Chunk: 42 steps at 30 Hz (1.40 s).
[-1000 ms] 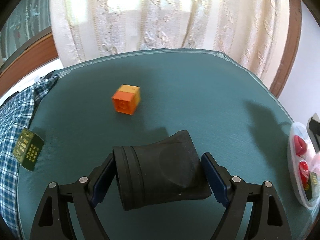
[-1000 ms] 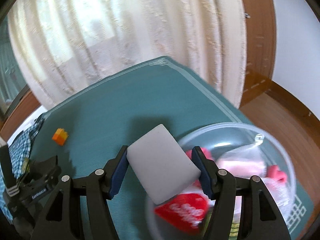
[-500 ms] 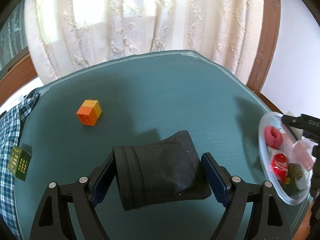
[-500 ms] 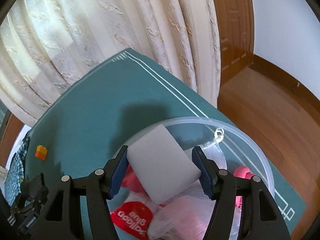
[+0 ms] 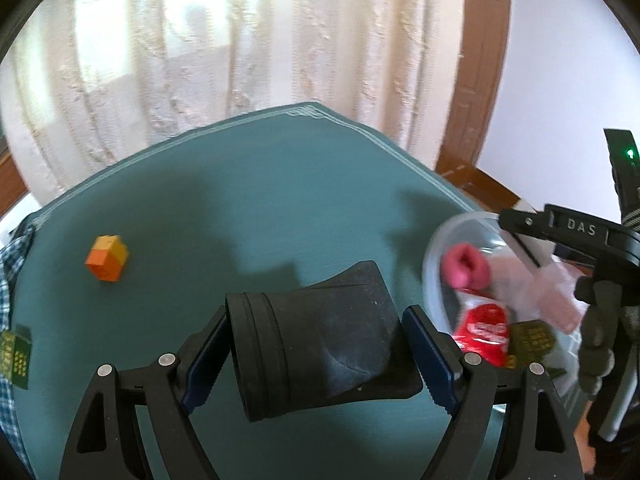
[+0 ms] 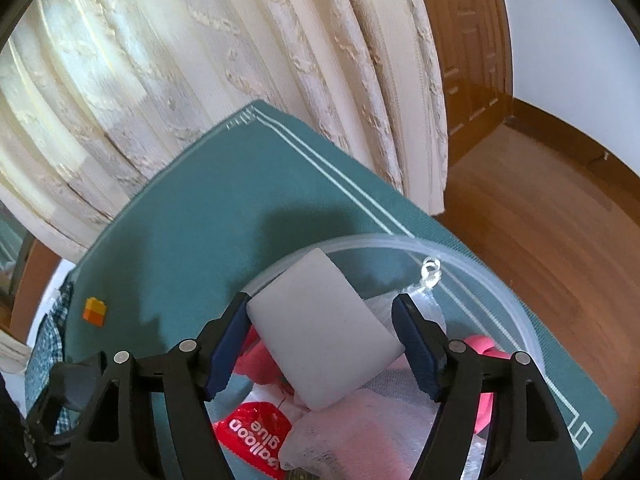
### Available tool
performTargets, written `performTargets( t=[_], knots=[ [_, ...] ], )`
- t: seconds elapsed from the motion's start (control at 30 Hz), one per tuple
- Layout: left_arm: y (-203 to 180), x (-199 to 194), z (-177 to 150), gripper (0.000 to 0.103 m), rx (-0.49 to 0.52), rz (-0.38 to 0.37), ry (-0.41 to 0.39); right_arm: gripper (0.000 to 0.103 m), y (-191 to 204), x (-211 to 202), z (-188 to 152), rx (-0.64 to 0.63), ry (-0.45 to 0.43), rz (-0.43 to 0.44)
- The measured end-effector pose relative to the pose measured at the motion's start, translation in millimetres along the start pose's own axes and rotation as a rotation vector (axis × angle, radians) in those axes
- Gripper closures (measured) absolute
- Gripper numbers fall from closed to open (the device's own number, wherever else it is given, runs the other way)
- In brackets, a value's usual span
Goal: Organize objects
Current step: 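Carry the white sponge to the tub with the right gripper while the left carries the black cup, then open the right gripper to drop the sponge while the left lowers and releases the black cup into the tub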
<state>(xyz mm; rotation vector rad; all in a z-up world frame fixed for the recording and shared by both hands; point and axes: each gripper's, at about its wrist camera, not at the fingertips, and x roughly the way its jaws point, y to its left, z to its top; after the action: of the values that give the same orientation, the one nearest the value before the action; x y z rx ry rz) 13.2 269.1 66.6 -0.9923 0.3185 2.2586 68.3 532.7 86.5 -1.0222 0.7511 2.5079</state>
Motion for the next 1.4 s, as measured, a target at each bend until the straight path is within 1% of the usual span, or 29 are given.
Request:
performTargets(
  t=[0.13,0.27,0.43,0.63,0.8,1.03,1.2,1.23,1.4],
  knots=[
    [-19.3,2.7,4.2,0.016,0.032,-0.039,0.008,0.027,-4.1,-9.4,-1.0,0.007,-0.037,0.026],
    [-38.1,3.0,7.2,0.016,0.07,-0.066,0.001,0.026,-7.5,-7.9,-0.5,0.006,-0.024,0.039],
    [-54.5,5.7,13.1,0.016,0.103,-0.1,-0.012,0.026,-16.2,-14.1,-0.4,0.034,-0.044,0.058],
    [-68.9,18.8,17.7,0.016,0.123,-0.149,0.016,0.026,-23.4,-22.8,-1.8,0.054,-0.073,0.069],
    [-79.7,31.2,19.9,0.016,0.119,-0.188,0.047,0.026,-25.6,-24.6,-3.0,0.057,-0.081,0.074],
    [-84.9,45.0,21.5,0.015,0.097,-0.212,0.086,0.026,-26.5,-24.7,-5.3,0.065,-0.077,0.078],
    [-79.2,45.1,23.1,0.014,0.058,-0.247,0.088,0.026,-26.6,-24.6,-5.6,0.064,-0.078,0.076],
    [-78.6,44.4,23.2,0.012,0.056,-0.246,0.086,0.026,-26.2,-24.5,-6.1,0.063,-0.078,0.076],
    [-70.9,37.5,25.3,0.012,0.034,-0.238,0.07,0.026,-26.6,-24.3,-5.6,0.064,-0.078,0.078]
  ],
)
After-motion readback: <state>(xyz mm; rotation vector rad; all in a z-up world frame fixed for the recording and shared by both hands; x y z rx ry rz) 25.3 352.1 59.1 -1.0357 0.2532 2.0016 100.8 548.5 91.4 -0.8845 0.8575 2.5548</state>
